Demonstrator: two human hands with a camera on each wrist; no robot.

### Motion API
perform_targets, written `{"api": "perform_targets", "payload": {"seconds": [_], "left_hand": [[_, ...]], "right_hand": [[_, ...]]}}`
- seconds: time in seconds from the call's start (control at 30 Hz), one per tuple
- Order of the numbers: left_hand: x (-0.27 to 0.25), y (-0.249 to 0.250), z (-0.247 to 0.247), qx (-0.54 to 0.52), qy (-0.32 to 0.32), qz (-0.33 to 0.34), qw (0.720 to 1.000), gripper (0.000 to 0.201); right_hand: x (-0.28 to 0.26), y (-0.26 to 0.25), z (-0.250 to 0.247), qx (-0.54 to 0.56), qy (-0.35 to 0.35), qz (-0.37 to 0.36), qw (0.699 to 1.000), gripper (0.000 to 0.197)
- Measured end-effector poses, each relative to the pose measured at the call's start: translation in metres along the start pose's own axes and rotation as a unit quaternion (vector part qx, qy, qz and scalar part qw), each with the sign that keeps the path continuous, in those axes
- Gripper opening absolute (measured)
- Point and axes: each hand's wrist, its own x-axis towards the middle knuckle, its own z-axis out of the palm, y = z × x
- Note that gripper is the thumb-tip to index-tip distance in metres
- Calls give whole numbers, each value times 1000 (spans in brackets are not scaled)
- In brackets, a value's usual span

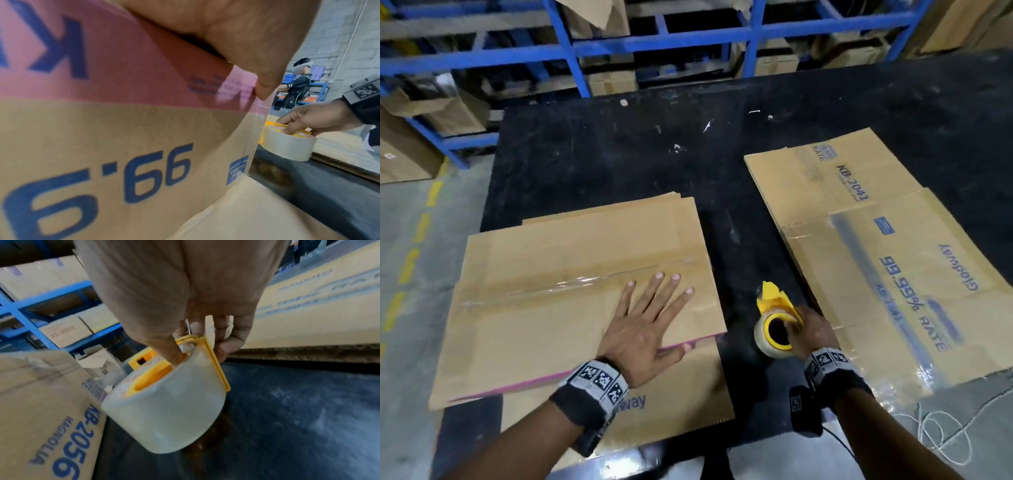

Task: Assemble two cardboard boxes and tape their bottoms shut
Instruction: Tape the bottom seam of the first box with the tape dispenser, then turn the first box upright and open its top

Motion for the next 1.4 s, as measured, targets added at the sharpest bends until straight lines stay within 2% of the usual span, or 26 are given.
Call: {"api": "perform_targets", "payload": {"seconds": [0.13, 0.27, 0.33, 0.4, 0.5, 0.57, 0.6, 0.7, 0.77, 0.83, 0.9, 1.03, 1.13, 1.2, 1.3, 1.4], "left_hand": [[0, 3, -3, -3, -15, -6, 1000, 88], [-1, 4, -8, -13, -20, -7, 1000, 88], [-3, 4, -10, -44, -4, -3, 999, 88], [-5, 2, -14, -135, 42, -12, 990, 85], [-10, -15, -32, -283, 156, -53, 945, 70], [-14, -42, -43, -296, 212, -103, 926, 67], [-17, -60, -49, -293, 219, -141, 920, 69], [-32, -129, -70, -254, 169, -276, 911, 86], [-42, -173, -86, -233, 123, -359, 895, 93], [-48, -216, -97, -228, 97, -424, 871, 92], [-50, -251, -108, -220, 70, -461, 857, 94], [-39, -293, -116, -227, -53, -447, 863, 92], [-28, -314, -98, -240, -113, -421, 868, 129], [-27, -320, -78, -270, -121, -413, 861, 135], [-33, -307, -66, -284, -84, -417, 859, 130], [-34, -303, -66, -267, -92, -414, 865, 129]], "right_hand": [[11, 10, 19, -10, -31, 11, 999, 43], [13, 7, 16, -13, -55, 10, 998, 51], [15, 2, 7, -11, -45, 6, 999, 68], [17, -17, -12, 28, 4, -30, 999, 74], [19, -77, -50, 122, 77, -117, 983, 53], [26, -125, -70, 158, 98, -156, 970, 48], [29, -151, -76, 166, 88, -168, 968, 51], [43, -218, -78, 136, 21, -183, 974, 73], [50, -254, -75, 97, -9, -182, 978, 91], [56, -281, -71, 59, -29, -163, 984, 104], [65, -301, -66, 26, -51, -129, 990, 111], [86, -323, -55, -25, -94, -72, 993, 135], [91, -331, -46, -57, -123, -54, 989, 147], [87, -332, -42, -82, -123, -50, 988, 151], [77, -333, -36, -145, -131, -66, 978, 159], [71, -328, -33, -111, -133, -47, 984, 161]]}}
